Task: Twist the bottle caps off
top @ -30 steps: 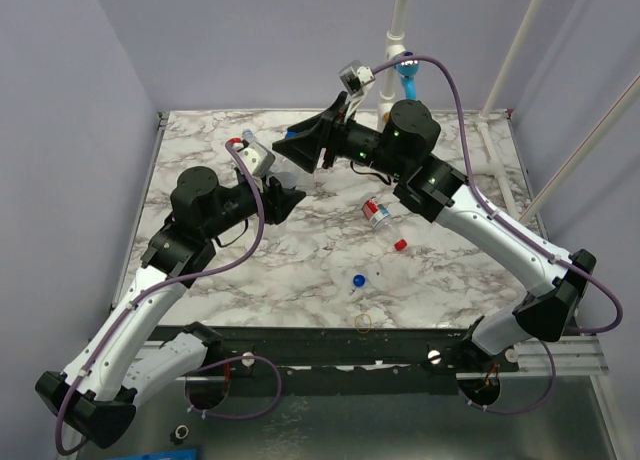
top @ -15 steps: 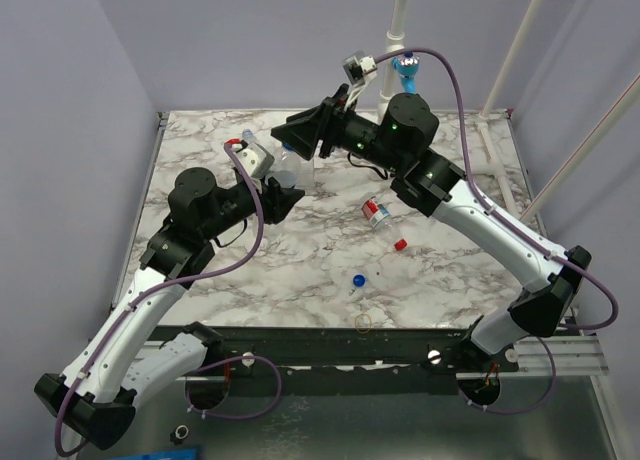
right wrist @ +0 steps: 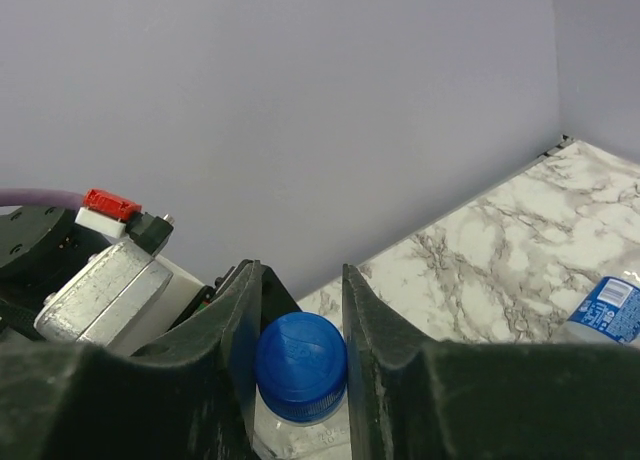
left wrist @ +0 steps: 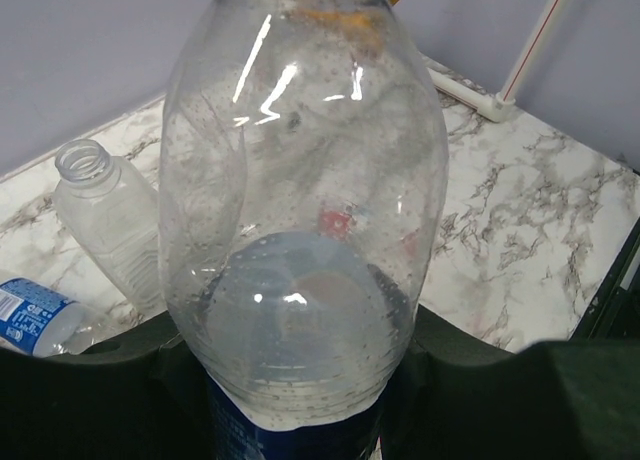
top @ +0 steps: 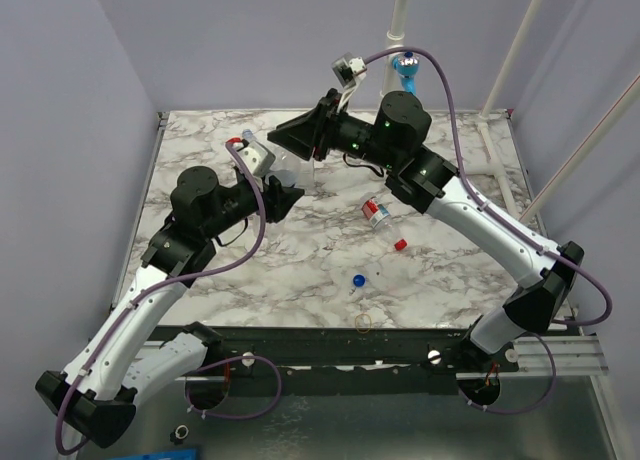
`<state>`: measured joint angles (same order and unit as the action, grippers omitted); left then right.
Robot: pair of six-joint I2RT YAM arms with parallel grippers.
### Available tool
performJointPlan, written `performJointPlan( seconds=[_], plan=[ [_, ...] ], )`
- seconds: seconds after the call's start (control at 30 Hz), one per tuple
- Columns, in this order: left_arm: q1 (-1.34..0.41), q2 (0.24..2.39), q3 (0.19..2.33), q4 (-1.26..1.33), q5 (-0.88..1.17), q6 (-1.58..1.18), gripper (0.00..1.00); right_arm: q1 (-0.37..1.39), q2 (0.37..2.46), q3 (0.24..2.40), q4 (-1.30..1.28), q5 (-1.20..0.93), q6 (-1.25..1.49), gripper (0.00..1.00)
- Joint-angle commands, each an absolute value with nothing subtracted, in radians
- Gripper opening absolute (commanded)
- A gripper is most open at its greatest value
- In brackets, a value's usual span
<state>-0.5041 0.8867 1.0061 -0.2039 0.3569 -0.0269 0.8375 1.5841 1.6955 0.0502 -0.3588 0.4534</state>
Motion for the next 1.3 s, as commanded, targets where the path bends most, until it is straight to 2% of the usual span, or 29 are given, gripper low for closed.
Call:
performJointPlan(
  seconds=[0.0, 0.13, 0.43, 0.6, 0.67, 0.7, 0.73, 0.77, 0.87, 0.9, 0.93, 1.27],
  plan=[
    [-0.505, 0.892, 1.036, -0.166, 0.360, -0.062, 0.08, 0.845, 1.575, 1.688, 0.047, -0.416, 0.445, 0.01],
    [-0.505, 0.886, 1.054, -0.166, 0.414, -0.112, 0.08, 0.845, 1.556, 1.683, 0.065, -0.496, 0.394, 0.00],
    [-0.505, 0.882, 1.120, -0.192, 0.702, -0.208, 0.08, 0.830, 1.492, 1.563, 0.284, -0.951, 0.363, 0.00],
    [-0.505, 0.879, 1.124, -0.207, 0.736, -0.202, 0.07, 0.820, 1.506, 1.573, 0.284, -0.997, 0.367, 0.00],
    [-0.505, 0.875, 1.123, -0.215, 0.725, -0.177, 0.07, 0.819, 1.512, 1.584, 0.253, -0.947, 0.350, 0.01],
    [-0.505, 0.872, 1.121, -0.219, 0.711, -0.167, 0.07, 0.819, 1.515, 1.596, 0.213, -0.897, 0.336, 0.05],
    [-0.505, 0.869, 1.117, -0.219, 0.690, -0.149, 0.07, 0.819, 1.520, 1.615, 0.174, -0.803, 0.323, 0.16],
    [-0.505, 0.866, 1.110, -0.221, 0.671, -0.129, 0.07, 0.819, 1.528, 1.641, 0.117, -0.706, 0.308, 0.36],
    [-0.505, 0.853, 1.082, -0.224, 0.581, -0.023, 0.07, 0.819, 1.565, 1.718, -0.032, -0.400, 0.297, 0.80],
    [-0.505, 0.851, 1.070, -0.223, 0.547, 0.020, 0.07, 0.819, 1.582, 1.742, -0.065, -0.347, 0.291, 0.93],
    [-0.505, 0.852, 1.060, -0.223, 0.508, 0.062, 0.08, 0.819, 1.594, 1.763, -0.092, -0.306, 0.291, 1.00],
    [-0.505, 0.935, 1.049, -0.207, 0.163, 0.179, 0.06, 0.820, 1.642, 1.833, -0.121, -0.264, 0.350, 1.00]
  ],
)
